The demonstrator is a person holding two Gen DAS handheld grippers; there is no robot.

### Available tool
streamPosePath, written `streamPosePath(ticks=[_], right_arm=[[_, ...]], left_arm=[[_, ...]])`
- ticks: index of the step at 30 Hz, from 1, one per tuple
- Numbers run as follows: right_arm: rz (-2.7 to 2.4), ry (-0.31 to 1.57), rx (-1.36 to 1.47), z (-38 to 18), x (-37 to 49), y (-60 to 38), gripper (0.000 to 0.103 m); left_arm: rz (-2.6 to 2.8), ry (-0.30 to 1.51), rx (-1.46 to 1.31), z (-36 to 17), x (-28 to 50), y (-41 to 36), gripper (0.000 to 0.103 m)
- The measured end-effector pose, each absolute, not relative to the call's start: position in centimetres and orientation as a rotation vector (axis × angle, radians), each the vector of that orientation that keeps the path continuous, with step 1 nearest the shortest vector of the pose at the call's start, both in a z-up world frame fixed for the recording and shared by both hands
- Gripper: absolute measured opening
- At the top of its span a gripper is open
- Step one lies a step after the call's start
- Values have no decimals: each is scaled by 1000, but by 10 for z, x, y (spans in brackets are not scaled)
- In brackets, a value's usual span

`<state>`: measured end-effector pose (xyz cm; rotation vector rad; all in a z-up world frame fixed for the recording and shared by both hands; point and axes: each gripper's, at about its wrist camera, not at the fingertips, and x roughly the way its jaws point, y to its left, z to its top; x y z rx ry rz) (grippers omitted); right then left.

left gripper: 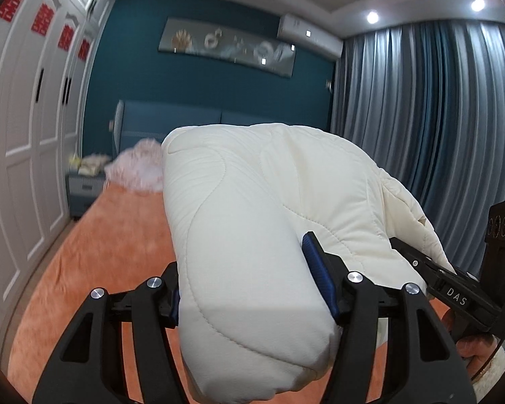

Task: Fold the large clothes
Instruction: 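Lift the folded jacket bundle off the bed with both grippers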

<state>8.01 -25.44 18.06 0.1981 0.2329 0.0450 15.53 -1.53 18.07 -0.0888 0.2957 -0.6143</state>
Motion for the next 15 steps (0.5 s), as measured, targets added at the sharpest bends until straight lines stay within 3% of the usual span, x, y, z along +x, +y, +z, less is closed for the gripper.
streamPosePath(ticks=[7, 15], right_arm=[[76, 185, 133, 168, 136, -245, 31], [96, 301, 120, 86, 222, -241, 31]], left_arm=[[-616, 275, -134, 160, 210, 3, 60], [-581, 407, -156, 71, 291, 9, 60]])
